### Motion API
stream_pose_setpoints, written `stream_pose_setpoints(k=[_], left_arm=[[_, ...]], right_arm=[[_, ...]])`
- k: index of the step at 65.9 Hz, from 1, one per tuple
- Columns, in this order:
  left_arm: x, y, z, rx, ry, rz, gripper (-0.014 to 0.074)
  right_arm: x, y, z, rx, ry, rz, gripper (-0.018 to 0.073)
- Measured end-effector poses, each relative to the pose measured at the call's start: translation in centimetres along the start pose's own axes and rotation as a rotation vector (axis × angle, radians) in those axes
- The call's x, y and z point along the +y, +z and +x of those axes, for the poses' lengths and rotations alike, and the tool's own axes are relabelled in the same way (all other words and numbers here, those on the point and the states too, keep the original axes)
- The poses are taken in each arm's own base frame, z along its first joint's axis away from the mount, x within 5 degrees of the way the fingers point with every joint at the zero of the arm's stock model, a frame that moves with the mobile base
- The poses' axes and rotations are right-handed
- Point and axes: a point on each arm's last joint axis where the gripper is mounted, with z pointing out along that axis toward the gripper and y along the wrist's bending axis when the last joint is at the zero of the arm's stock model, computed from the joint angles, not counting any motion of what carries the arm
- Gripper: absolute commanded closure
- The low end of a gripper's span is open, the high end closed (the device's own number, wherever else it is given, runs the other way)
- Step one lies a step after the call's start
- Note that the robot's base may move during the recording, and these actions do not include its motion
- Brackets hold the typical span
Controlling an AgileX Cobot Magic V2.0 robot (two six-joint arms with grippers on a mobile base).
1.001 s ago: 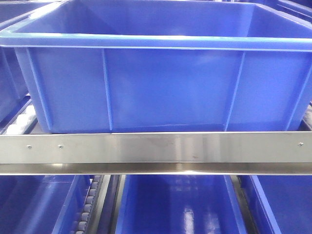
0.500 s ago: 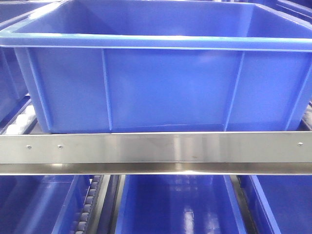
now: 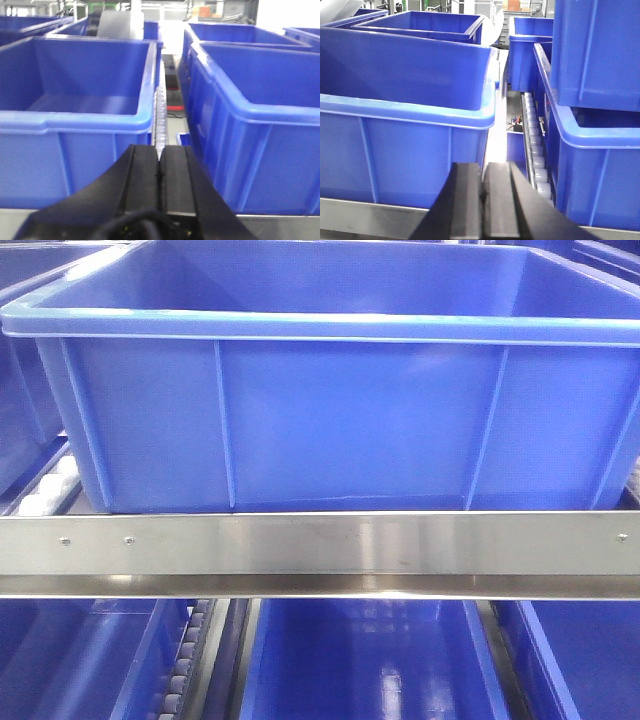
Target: Grab silver tray and place in blue box
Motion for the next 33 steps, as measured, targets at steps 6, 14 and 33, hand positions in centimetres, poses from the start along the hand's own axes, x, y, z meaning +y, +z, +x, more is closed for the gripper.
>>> stream_pose_setpoints(k=[6,14,33], left_arm=[[0.0,-0.07,0.08,0.006,0.0,0.0,0.07],[0.01,-0.16,0.15,0.011,-0.002,-0.001,0.07],[0.02,-0.2,0.32,0.03,-0.002,-0.002,0.07]], right_arm=[[0.0,0.0,0.0,0.0,-0.002,0.0,0.0511],[0.0,0.0,0.0,0.0,-0.002,0.0,0.0511],[0.0,0.0,0.0,0.0,-0.002,0.0,0.0511]])
